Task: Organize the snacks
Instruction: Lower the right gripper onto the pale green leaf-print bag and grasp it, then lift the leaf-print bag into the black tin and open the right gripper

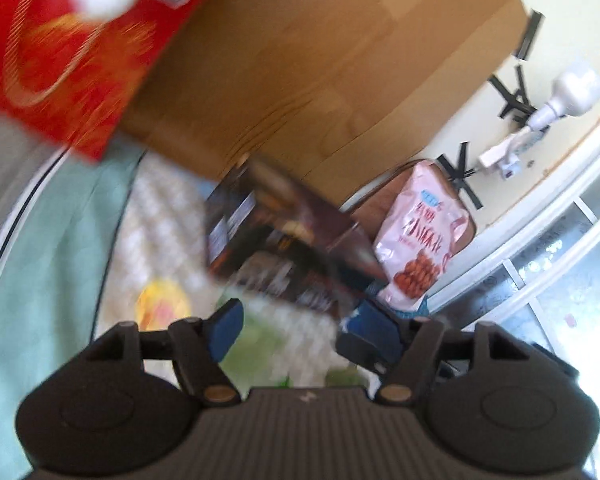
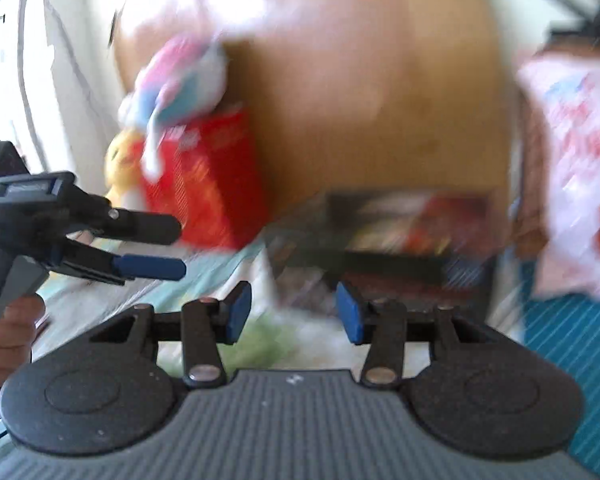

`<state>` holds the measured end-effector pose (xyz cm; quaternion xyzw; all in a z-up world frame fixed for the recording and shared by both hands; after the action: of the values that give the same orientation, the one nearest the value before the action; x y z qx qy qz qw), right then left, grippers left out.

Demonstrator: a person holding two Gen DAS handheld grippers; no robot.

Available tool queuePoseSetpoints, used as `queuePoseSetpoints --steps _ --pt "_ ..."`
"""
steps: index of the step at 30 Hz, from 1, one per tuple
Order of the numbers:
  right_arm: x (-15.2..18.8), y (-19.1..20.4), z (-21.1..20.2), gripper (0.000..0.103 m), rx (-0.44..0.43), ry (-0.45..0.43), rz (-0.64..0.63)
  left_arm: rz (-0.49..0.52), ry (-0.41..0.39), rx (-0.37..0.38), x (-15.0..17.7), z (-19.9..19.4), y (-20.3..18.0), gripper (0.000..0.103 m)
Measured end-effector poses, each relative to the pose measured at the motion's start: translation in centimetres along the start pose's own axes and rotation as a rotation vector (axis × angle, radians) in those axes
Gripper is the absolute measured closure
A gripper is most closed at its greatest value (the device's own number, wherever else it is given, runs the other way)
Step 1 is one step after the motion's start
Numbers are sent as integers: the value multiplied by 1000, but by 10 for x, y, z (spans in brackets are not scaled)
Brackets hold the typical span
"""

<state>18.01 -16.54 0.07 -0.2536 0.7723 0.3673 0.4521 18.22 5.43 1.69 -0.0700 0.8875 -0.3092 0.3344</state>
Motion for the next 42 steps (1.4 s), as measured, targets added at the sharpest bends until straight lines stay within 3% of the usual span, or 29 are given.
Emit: queuePoseSetpoints --steps 5,8,9,10,11,14,18,21,25,30,36,38,40,42 --pt "4 -10 38 53 -22 65 121 -67 70 -70 33 10 14 31" --pt "12 -20 55 55 -20 125 178 -47 49 -144 36 17 15 30" --pt "18 -22 57 72 -39 145 225 -34 41 -160 34 20 12 30" --pt "22 -25 55 81 -70 137 277 -29 37 -161 32 24 10 34" --pt "24 -23 48 85 -87 126 292 -28 49 -148 32 30 8 43" --pt "27 -18 26 89 -98 109 281 -30 68 -168 34 44 7 43" --pt "22 -2 -11 89 -48 34 204 -46 85 -65 37 42 -15 43" --pt "18 13 -53 90 -44 -61 165 4 70 5 44 27 -38 43" --pt "40 32 -98 90 -46 -104 138 109 45 25 64 5 -65 40" --pt "84 53 -119 90 -66 -50 205 205 111 -16 118 -5 -69 39" --pt "120 75 -115 86 -72 42 215 209 132 -85 153 -17 -50 39" --pt "125 79 -111 79 -52 59 187 207 119 -101 154 -23 -45 38" --pt "125 83 -108 62 -27 72 147 193 112 -103 152 -30 -40 35" --pt "126 86 -108 52 -13 82 101 186 105 -112 150 -34 -36 34"
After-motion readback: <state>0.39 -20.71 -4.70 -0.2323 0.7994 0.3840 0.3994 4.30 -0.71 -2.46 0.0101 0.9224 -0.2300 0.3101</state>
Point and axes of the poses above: each gripper's, at about its wrist camera, not at the fingertips, and z roughly the way its jaws point, y to its left, x to its underside, the point moved 7 cm from there along z, roughly the way its jaws point, and after that the axes turned 12 degrees about -x, right-handed, at the moved point
